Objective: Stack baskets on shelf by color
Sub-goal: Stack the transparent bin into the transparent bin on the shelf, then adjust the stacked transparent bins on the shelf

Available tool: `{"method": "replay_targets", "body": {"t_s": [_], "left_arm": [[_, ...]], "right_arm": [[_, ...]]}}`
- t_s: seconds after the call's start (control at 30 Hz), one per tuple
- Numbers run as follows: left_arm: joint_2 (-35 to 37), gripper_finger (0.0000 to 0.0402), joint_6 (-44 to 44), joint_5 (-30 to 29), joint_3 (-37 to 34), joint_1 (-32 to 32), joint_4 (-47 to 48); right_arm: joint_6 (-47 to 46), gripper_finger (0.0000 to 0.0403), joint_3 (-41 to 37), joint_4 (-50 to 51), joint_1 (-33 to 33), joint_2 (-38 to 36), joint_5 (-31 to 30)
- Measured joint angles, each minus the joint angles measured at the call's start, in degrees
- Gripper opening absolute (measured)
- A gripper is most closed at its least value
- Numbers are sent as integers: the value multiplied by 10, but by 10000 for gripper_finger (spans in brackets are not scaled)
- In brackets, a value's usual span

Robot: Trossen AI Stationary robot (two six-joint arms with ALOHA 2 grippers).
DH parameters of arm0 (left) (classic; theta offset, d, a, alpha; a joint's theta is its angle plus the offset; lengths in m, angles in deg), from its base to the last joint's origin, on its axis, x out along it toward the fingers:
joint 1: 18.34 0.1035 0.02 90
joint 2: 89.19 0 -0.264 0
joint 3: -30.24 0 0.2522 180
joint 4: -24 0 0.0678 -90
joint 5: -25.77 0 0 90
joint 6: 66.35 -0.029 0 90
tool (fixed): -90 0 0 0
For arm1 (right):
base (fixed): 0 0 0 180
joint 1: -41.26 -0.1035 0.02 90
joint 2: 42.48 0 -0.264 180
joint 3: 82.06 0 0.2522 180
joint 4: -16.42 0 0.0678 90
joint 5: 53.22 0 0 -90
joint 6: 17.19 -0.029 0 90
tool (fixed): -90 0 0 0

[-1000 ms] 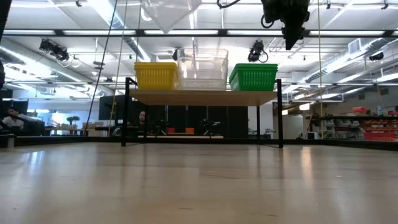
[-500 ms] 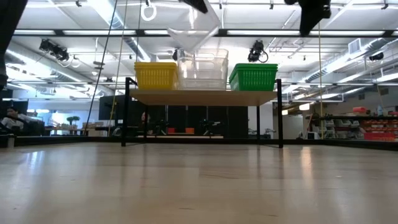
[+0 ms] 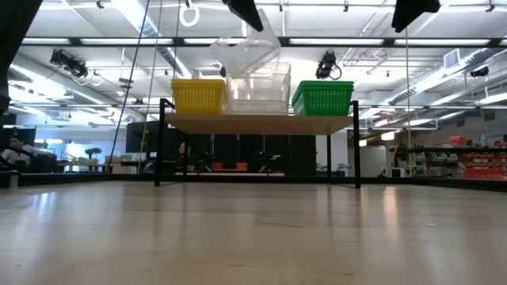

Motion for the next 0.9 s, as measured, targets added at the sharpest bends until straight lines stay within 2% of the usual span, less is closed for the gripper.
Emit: {"method": "replay_targets", "body": {"t_s": [0.3, 0.67, 0.9], "left_arm": [[0, 10, 18, 0, 0, 4, 11], [0, 79, 50, -3, 0, 5, 10], [0, 99, 73, -23, 0, 5, 7]], "right_arm": [[18, 116, 0, -12, 0, 5, 4], [35, 116, 0, -18, 0, 5, 4], [45, 116, 0, -18, 0, 5, 5]]}}
